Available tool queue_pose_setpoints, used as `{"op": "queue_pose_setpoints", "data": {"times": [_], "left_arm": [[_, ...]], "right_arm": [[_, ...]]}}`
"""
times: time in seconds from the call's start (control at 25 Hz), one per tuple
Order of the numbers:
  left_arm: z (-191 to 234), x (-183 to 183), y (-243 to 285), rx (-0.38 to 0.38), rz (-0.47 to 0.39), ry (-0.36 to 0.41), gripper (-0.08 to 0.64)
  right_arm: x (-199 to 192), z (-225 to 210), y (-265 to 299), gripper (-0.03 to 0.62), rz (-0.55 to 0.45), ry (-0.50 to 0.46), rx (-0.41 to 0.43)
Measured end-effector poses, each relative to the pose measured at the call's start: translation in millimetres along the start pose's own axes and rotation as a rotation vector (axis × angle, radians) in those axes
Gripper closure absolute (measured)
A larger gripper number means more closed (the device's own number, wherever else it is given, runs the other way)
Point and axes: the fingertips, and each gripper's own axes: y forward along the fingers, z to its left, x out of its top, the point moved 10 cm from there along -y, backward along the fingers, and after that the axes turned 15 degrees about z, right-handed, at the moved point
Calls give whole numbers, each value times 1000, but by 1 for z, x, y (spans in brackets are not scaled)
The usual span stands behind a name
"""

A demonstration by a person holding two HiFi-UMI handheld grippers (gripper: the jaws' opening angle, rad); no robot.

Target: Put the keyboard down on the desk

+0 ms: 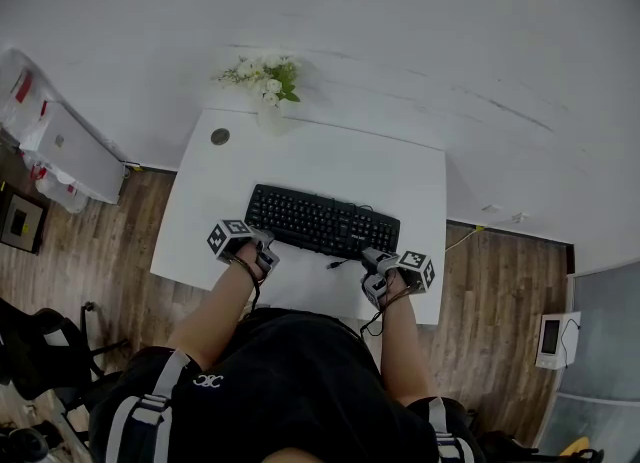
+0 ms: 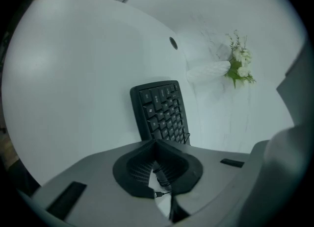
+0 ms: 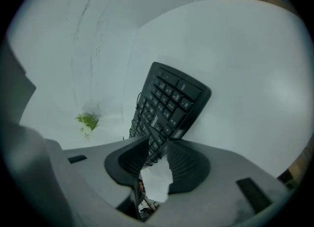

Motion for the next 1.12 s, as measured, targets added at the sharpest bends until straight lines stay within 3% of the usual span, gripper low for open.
{"op": "queue_pose_setpoints", "data": {"times": [0.08,0.2,0.4,0.52,0.68,0.76,0.88,1.0,1.12], "left_arm": [[-9,-3,-3,-3,-8,68,558],[-33,-11,-13,-49,-39,232,560],[-88,-27,-40,11,-184,715,560],[-117,-41,-56,57,-307,969,560],[-153,-73,-81,79,-548,1316,560],[-168,-87,-92,39,-611,1390,560],[-187,-102,-107,2,-687,1456,560],[-202,-115,-120,22,-765,1556,560],[-208,-119,-126,29,-785,1585,560]], "right_arm": [[-2,6,-6,580,-35,-68,-6],[-5,23,-15,593,-102,-197,35],[-12,65,-35,594,-294,-523,27],[-28,101,-50,594,-432,-809,25],[-69,147,-72,594,-704,-1206,-31],[-89,165,-82,595,-831,-1322,-71],[-109,188,-93,595,-962,-1422,-136],[-120,204,-100,594,-1029,-1483,-186],[-123,212,-101,595,-1035,-1489,-196]]}}
